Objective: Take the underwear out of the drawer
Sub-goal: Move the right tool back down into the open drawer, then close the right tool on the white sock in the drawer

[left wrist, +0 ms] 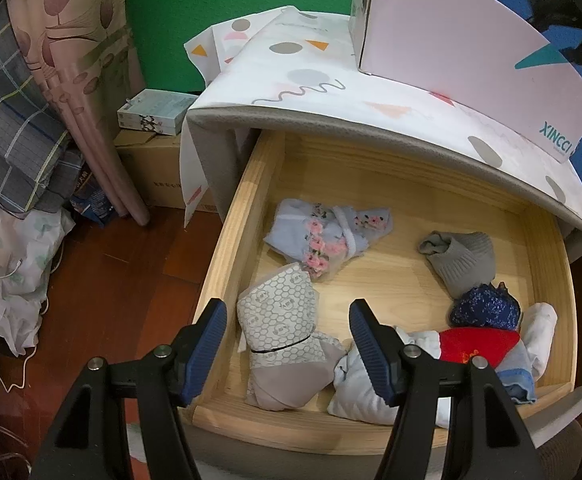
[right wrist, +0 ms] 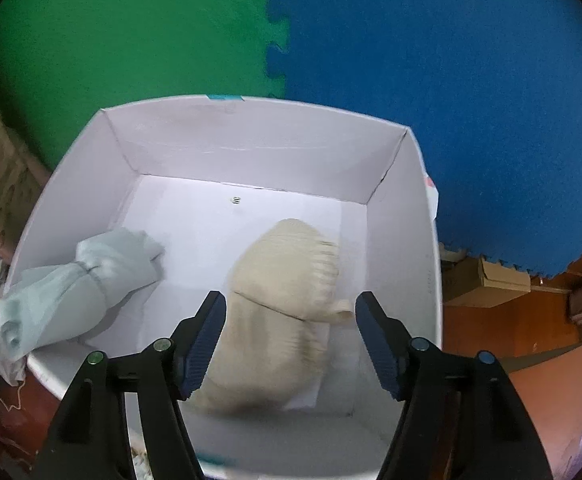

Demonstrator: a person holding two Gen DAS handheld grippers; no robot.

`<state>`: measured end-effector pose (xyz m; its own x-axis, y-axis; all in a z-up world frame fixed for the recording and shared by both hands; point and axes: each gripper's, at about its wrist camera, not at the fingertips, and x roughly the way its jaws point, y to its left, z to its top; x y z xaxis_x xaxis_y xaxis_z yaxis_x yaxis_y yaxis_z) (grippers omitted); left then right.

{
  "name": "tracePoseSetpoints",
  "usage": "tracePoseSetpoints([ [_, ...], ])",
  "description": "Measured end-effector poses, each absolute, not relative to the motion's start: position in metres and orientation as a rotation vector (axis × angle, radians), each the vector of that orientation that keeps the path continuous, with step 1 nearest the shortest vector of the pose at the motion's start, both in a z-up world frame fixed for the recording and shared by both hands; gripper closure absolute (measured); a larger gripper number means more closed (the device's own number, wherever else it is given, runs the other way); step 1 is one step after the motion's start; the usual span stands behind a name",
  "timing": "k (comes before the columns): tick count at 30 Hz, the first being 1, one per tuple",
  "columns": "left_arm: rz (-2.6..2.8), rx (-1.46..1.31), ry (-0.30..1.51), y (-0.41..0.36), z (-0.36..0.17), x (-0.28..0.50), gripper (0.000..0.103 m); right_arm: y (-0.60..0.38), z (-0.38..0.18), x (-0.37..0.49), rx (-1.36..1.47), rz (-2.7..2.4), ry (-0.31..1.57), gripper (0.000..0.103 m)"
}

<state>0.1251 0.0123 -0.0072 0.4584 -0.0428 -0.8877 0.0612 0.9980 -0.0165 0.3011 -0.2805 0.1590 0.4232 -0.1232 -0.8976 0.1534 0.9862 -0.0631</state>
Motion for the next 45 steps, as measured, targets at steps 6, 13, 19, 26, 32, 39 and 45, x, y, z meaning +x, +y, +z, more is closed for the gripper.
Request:
tracePoseSetpoints([
  [6, -0.072, 0.015, 1.104, 0.010, -0.008, 0.125, 0.038, -0.268, 0.195, 0.249, 0.023, -0.119, 1.095, 0.038],
  [13, -0.087, 0.009, 1.127, 0.009, -0.010, 0.126, 0.038, -0.256, 0.193, 0.173, 0.010, -0.069, 1.152, 0.037],
  [19, -0.076, 0.003, 1.147, 0.013, -0.012, 0.127, 0.038, -0.253, 0.140, 0.124, 0.049, -0.060, 1.280, 0.037],
  [26, -0.083, 0.012, 1.147, 0.013, -0.012, 0.126, 0.038, -0.260, 0.058, 0.095, 0.158, -0.102, 1.435, 0.037],
  [32, -0.088, 0.004, 1.144, 0.013, -0.012, 0.125, 0.038, -0.265, 0.017, 0.091, 0.230, -0.142, 1.491, 0.040],
  [39, -0.094, -0.002, 1.142, 0.014, -0.010, 0.125, 0.038, -0.268, -0.015, 0.092, 0.260, -0.187, 1.543, 0.047],
  [45, -0.092, -0.014, 1.144, 0.015, -0.011, 0.126, 0.038, -0.265, -0.043, 0.090, 0.197, -0.243, 1.598, 0.047],
])
